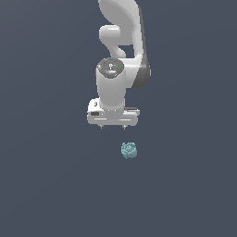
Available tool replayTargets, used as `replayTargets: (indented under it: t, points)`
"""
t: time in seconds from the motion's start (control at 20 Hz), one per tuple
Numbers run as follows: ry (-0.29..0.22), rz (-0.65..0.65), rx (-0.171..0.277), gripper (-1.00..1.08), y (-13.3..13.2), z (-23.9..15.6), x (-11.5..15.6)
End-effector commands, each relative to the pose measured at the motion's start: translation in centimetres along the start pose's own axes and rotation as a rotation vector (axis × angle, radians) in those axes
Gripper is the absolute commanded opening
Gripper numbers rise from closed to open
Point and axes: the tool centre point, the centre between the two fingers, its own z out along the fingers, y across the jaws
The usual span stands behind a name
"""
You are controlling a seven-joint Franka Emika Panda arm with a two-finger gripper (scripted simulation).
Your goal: Pick up the object and move it to a goal position.
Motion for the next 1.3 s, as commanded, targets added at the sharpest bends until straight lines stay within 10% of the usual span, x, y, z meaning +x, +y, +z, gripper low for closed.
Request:
replayTargets:
  t: [0.0,1.25]
  points:
    - [0.000,0.000,0.000,1.00,0.0,0.0,0.0]
    - [-0.032,0.059,0.004,1.00,-2.0,1.3,-0.2]
